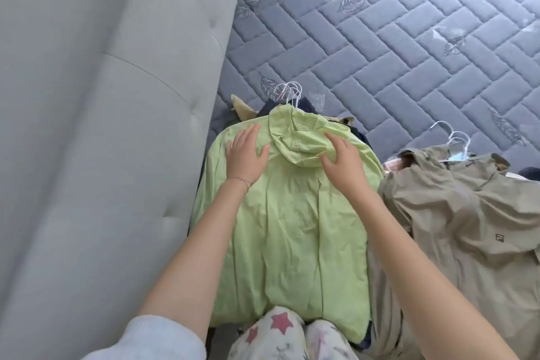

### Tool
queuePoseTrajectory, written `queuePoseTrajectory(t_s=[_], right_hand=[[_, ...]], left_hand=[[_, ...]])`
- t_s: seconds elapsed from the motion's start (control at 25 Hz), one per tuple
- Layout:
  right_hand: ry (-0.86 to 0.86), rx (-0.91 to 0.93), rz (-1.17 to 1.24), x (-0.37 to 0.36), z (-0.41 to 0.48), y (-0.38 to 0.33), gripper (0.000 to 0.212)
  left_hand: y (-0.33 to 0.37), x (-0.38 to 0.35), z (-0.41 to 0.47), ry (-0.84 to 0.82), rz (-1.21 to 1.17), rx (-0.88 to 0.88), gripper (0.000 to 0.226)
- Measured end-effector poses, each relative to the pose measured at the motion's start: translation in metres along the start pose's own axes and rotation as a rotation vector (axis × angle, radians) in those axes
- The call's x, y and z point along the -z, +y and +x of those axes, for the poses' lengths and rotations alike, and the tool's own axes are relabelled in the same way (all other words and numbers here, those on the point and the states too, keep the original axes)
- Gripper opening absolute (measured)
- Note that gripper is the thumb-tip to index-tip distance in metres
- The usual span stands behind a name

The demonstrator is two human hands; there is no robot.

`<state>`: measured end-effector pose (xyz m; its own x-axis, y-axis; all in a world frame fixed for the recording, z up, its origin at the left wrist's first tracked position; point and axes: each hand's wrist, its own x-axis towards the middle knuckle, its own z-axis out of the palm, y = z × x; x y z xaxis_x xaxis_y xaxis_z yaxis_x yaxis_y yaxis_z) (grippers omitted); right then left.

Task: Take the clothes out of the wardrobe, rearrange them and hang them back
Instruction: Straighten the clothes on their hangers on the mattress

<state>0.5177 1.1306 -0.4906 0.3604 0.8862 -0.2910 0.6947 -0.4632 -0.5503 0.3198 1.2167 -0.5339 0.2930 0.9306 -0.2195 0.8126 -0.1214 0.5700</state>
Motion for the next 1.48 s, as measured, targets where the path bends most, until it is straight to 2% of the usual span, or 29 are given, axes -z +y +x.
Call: queuePoseTrajectory(t_s=[0.12,0.28,0.48,0.6,0.72,0.88,1.04,1.2,1.48], right_hand=[[0.010,-0.009,0.000,-0.044,0.060,0.038,0.054],[0.018,0.037,-0.157,-0.090,0.129,0.080,0.059],[0.045,0.036,-0.236,-0.110,0.155,0.110,0.058],[0.054,0.039,-0.239,-0.107,0.145,0.108,0.054],[0.066,0.040,-0.186,-0.098,0.131,0.101,0.042],[0.160,0.016,0.087,-0.074,0.094,0.083,0.022],[0.199,0.051,0.212,-0.032,0.041,0.046,0.025],[0.185,0.049,0.233,0.026,-0.023,0.004,0.025],[0.148,0.043,0.242,0.103,-0.157,-0.059,0.026]], left_hand=[[-0.032,-0.053,0.055,0.001,0.044,0.050,0.057],[-0.071,-0.103,0.111,0.037,0.160,0.010,0.055],[-0.091,-0.116,0.130,0.256,0.352,-0.158,0.040],[-0.088,-0.110,0.128,0.225,0.351,-0.102,0.033],[-0.083,-0.097,0.118,0.211,0.278,-0.080,0.028],[-0.072,-0.066,0.088,0.229,0.213,-0.114,0.027],[-0.050,-0.019,0.037,0.212,0.134,-0.094,0.024],[-0.016,0.046,-0.036,0.199,0.036,-0.064,0.023],[0.036,0.147,-0.178,0.299,-0.105,-0.037,0.017]])
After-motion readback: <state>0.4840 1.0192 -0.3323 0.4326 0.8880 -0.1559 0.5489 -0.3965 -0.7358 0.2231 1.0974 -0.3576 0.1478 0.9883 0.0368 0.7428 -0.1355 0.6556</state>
